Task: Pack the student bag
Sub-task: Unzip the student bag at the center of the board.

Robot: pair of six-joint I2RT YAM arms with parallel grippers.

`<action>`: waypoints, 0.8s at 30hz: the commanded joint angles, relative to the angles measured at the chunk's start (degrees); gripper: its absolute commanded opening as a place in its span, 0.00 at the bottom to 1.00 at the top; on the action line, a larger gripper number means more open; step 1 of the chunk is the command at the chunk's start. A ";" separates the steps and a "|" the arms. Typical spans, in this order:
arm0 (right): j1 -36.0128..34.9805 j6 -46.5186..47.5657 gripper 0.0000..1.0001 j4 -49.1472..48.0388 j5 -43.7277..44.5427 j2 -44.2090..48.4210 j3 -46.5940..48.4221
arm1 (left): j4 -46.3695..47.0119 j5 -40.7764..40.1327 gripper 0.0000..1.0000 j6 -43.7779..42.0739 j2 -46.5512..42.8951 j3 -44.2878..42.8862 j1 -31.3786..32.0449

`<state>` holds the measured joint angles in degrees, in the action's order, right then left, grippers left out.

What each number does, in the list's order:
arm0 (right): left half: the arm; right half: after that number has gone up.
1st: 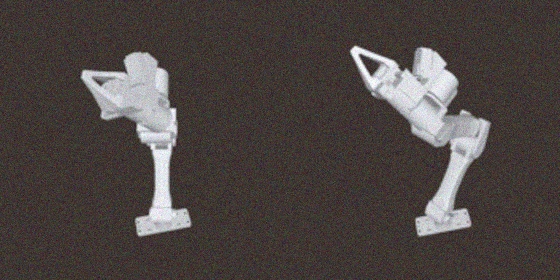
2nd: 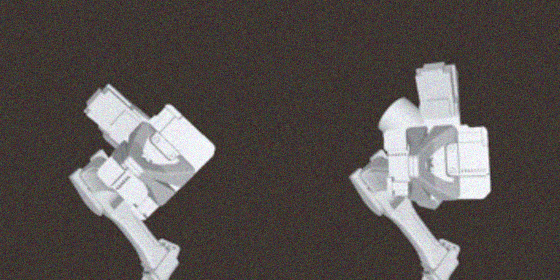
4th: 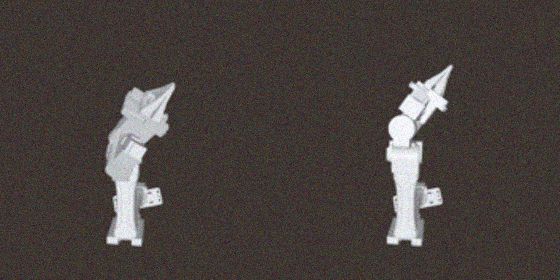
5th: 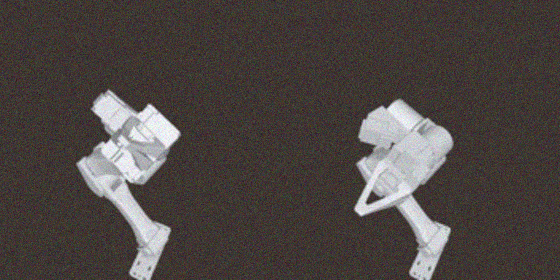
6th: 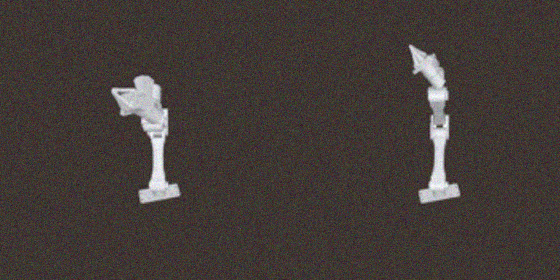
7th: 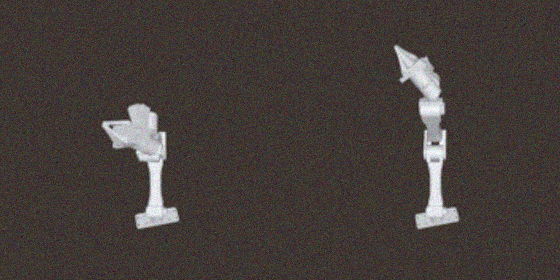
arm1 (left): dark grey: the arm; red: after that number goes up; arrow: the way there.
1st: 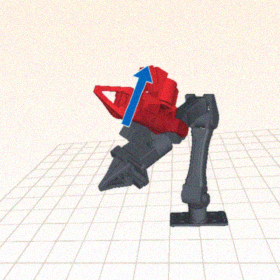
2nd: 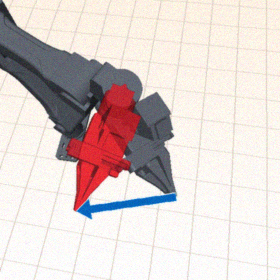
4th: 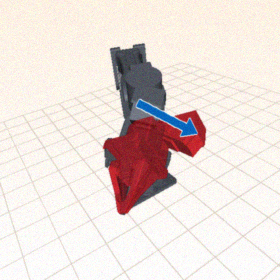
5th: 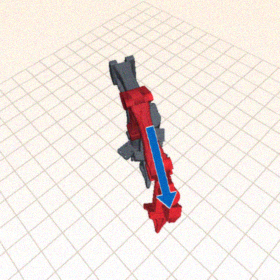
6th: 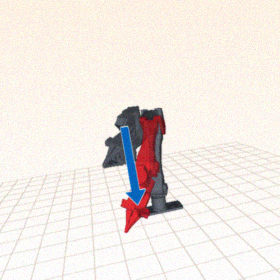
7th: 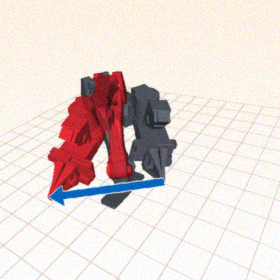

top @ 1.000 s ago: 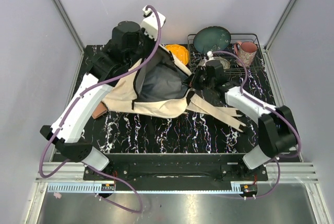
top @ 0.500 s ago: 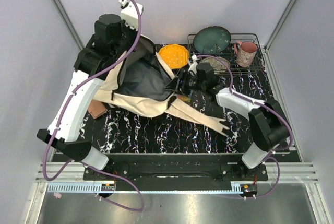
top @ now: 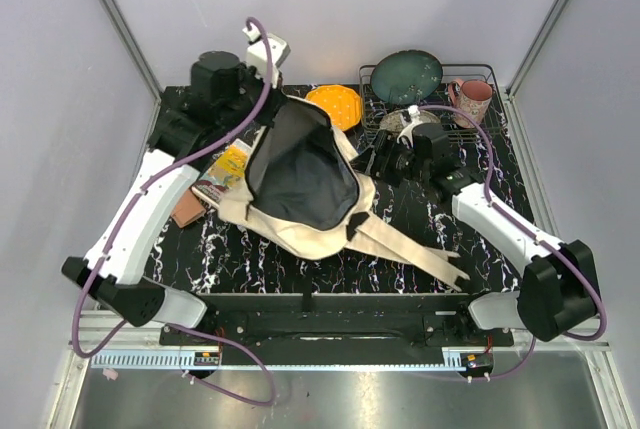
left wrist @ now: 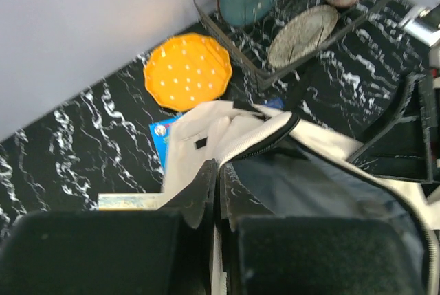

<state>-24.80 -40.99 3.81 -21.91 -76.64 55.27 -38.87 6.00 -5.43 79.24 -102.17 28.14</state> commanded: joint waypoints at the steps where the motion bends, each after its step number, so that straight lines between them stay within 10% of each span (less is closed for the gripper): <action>1: 0.27 0.47 0.77 3.83 3.63 0.53 -0.94 | 7.31 -3.44 0.00 1.82 0.31 3.46 0.34; 12: 0.80 11.18 0.55 18.37 6.56 24.25 -3.77 | 8.12 -15.22 0.00 2.79 -0.41 -1.17 -0.63; 24: 0.80 18.05 0.34 27.83 -9.43 23.30 -4.64 | 5.47 -8.29 0.00 1.65 -0.05 -17.45 -0.72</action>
<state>-24.21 -26.11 30.59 -23.66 -51.24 50.65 -40.01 -4.67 -3.40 81.80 -115.66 27.42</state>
